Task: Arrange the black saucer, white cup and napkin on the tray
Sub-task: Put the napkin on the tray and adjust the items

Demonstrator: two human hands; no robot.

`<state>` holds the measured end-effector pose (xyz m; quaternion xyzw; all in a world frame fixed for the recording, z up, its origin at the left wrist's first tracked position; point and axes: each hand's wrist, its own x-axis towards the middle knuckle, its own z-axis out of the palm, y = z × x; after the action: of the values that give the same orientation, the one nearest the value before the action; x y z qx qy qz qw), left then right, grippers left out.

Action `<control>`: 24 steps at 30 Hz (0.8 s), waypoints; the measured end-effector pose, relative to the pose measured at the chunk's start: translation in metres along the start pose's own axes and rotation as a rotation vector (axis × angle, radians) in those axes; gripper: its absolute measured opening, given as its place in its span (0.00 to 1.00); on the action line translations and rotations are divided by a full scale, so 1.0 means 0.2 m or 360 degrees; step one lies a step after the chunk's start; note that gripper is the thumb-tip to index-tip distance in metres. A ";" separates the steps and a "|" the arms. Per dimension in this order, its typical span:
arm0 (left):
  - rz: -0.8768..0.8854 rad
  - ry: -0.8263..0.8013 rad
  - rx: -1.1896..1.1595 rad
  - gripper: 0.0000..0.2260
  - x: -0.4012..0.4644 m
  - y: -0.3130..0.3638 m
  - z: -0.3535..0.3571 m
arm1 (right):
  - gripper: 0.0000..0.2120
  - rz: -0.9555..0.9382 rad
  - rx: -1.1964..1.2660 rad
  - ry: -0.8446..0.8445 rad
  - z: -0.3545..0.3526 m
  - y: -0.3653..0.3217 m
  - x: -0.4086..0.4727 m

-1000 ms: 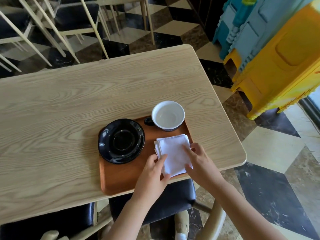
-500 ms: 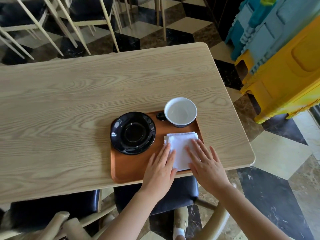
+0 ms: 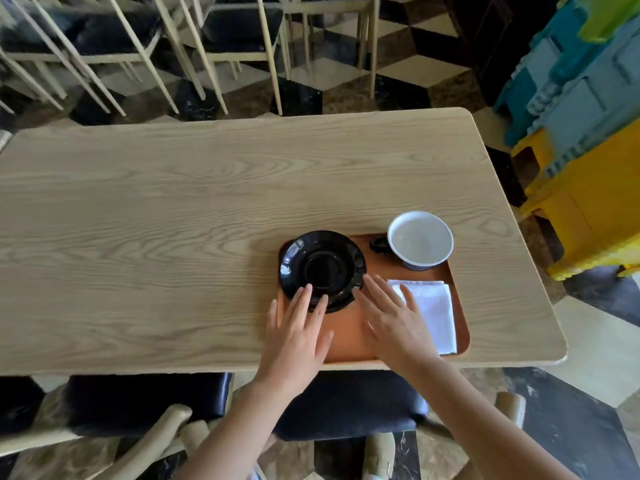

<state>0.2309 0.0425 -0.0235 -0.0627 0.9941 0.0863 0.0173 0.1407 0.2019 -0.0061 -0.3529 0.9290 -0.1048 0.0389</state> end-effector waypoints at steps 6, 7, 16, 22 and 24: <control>0.0053 -0.0093 0.0006 0.22 -0.05 -0.11 0.01 | 0.21 -0.0064 -0.0022 -0.0078 0.08 -0.04 0.02; 0.0051 -0.0097 -0.0023 0.22 -0.05 -0.11 0.01 | 0.20 -0.0063 -0.0017 -0.0077 0.08 -0.04 0.02; 0.0075 -0.0052 -0.0062 0.20 -0.17 -0.08 -0.02 | 0.20 -0.0092 -0.0069 -0.0040 0.09 -0.07 -0.09; 0.0077 -0.0028 -0.0083 0.21 -0.25 -0.08 0.00 | 0.22 -0.0109 -0.0043 -0.0026 0.12 -0.09 -0.17; 0.0078 -0.0030 -0.0088 0.21 -0.25 -0.07 0.00 | 0.22 -0.0102 -0.0038 -0.0024 0.12 -0.09 -0.18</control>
<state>0.2828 0.0346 -0.0239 -0.0381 0.9924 0.1149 0.0228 0.1834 0.2088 -0.0253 -0.3837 0.9180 -0.0923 0.0385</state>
